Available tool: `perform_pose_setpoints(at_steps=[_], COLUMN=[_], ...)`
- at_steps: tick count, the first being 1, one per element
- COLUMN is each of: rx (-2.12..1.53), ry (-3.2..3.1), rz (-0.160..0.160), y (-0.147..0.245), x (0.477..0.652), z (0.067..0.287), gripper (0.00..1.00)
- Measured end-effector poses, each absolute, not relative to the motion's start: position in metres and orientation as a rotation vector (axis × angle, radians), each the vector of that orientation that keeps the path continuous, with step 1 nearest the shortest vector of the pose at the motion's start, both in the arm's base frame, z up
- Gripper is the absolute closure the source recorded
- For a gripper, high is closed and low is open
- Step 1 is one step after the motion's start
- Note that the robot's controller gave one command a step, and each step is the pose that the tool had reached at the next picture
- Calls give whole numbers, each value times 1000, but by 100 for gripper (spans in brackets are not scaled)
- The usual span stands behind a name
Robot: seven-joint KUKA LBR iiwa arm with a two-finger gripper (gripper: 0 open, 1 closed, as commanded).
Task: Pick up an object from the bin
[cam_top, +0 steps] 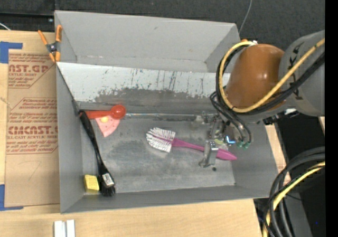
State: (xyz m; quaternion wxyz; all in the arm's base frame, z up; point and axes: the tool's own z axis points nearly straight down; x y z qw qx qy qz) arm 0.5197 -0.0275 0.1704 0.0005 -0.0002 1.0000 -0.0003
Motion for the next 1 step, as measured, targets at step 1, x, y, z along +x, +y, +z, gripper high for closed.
perform_pose_setpoints(at_steps=[1], rx=[-1], ry=[3141], rz=[-1], y=[-28], x=[520], z=[170], gripper=[0])
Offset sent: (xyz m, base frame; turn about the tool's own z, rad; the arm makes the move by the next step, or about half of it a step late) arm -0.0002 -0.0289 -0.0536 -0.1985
